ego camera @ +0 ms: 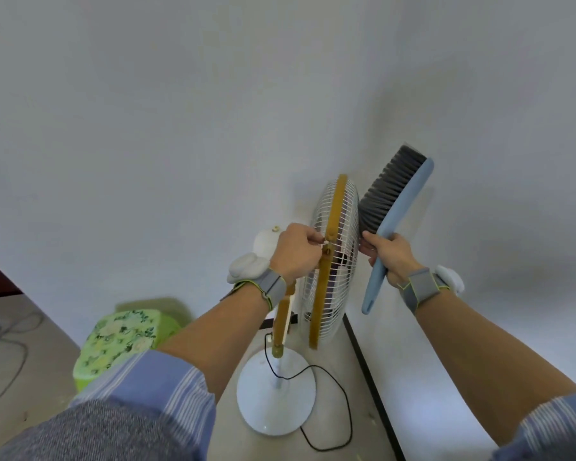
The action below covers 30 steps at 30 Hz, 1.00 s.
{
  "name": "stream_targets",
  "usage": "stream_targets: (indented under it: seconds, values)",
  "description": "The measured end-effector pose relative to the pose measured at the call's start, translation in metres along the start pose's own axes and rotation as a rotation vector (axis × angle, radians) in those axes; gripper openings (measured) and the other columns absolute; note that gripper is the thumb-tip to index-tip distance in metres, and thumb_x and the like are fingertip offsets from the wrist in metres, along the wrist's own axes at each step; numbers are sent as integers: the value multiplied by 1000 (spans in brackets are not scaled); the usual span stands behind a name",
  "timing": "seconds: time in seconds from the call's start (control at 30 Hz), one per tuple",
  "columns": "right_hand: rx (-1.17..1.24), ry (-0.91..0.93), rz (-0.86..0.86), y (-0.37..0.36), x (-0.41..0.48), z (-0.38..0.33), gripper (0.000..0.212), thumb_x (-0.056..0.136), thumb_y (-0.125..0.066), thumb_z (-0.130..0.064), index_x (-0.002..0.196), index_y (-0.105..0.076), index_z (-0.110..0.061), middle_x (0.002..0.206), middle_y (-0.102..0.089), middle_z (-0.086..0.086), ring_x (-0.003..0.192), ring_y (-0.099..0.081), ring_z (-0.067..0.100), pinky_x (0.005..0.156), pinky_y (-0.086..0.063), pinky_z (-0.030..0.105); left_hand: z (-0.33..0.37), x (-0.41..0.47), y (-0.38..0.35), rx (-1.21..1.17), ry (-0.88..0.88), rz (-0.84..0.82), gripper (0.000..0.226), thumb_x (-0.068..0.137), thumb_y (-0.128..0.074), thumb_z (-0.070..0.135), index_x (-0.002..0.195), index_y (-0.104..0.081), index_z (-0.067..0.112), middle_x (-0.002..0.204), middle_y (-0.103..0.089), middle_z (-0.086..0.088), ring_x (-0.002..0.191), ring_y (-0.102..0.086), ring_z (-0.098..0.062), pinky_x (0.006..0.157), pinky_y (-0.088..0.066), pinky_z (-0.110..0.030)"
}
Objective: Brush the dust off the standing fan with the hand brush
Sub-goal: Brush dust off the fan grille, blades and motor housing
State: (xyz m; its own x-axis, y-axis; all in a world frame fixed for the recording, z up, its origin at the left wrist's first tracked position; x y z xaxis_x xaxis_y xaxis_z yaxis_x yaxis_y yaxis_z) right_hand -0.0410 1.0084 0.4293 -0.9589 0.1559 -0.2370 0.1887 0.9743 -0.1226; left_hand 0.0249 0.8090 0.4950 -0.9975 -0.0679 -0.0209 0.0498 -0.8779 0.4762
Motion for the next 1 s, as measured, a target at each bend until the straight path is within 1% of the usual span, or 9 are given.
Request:
stream_targets:
  seconds: [0.1,0.2,0.3,0.4,0.53,0.63,0.7,0.9,1.0]
  values:
    - [-28,18,30,-33,6,7,46,90,-70,-18,126,-45,-5,113,-70,19,80,-71,22,47,-43,25,-13,24,37,-99,11,24,27,88,-53,-8,106,-69,4,87,-67,-10,76,-71,-25,72,-62,-33]
    - [-52,60,81,-60,7,16,64,90,-70,-21,140,-31,-10,120,-65,19,96,-70,25,53,-44,26,-27,54,65,-166,2,-51,27,89,-52,-13,105,-68,1,78,-62,-7,62,-68,-19,62,-61,-27]
    - [-50,105,175,-82,5,17,54,90,-69,-21,130,-35,-15,120,-64,18,90,-69,22,47,-46,22,-42,89,86,-178,-69,-172,22,89,-53,-12,94,-69,2,72,-60,-13,56,-62,-20,56,-59,-28]
    - [-99,126,310,-98,-6,16,54,89,-70,-22,132,-38,-12,116,-65,16,87,-70,21,52,-48,25,-69,135,111,-154,-70,-149,21,89,-57,-6,80,-68,9,71,-60,-10,57,-58,-19,55,-58,-32]
    - [-146,161,463,-118,-35,19,53,87,-71,-31,128,-41,-15,114,-66,12,85,-70,20,54,-50,26,-113,203,131,32,-40,-131,8,87,-69,20,93,-68,15,97,-67,-12,86,-64,-29,83,-55,-41]
    - [-233,177,658,-144,-56,25,69,79,-73,-49,131,-41,-18,117,-61,5,87,-65,19,69,-59,37,-134,248,125,183,-32,-301,49,89,-65,42,126,-60,10,129,-59,-15,118,-56,-33,103,-44,-44]
    - [-247,234,691,-161,-78,23,78,73,-76,-55,133,-39,-20,116,-58,1,94,-64,19,79,-59,42,-143,261,117,153,-15,-355,60,93,-58,46,138,-51,7,143,-49,-14,130,-47,-34,110,-37,-43]
    - [-265,373,827,-203,-107,17,104,64,-85,-49,145,-23,-31,115,-48,-34,95,-54,-21,78,-45,10,-157,285,79,14,137,-590,64,97,-45,53,149,-37,16,157,-31,-7,142,-31,-32,113,-28,-52]
    - [-370,331,852,-216,-100,21,111,66,-86,-49,149,-12,-40,125,-37,-44,106,-51,-16,88,-44,12,-167,290,68,-24,207,-661,69,91,-54,59,148,-36,25,153,-36,-5,136,-37,-35,103,-35,-59]
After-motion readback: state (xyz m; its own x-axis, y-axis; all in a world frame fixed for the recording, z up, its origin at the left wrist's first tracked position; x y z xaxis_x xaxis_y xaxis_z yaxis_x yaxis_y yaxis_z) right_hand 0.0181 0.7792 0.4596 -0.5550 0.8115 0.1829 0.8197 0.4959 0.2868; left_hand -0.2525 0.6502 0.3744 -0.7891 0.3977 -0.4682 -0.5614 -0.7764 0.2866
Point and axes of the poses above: each hand's wrist, its own x-axis towards the middle knuckle, its own y-axis out of the back of the hand, z = x × y, the point moved 5 cm from there along x, towards the middle knuckle
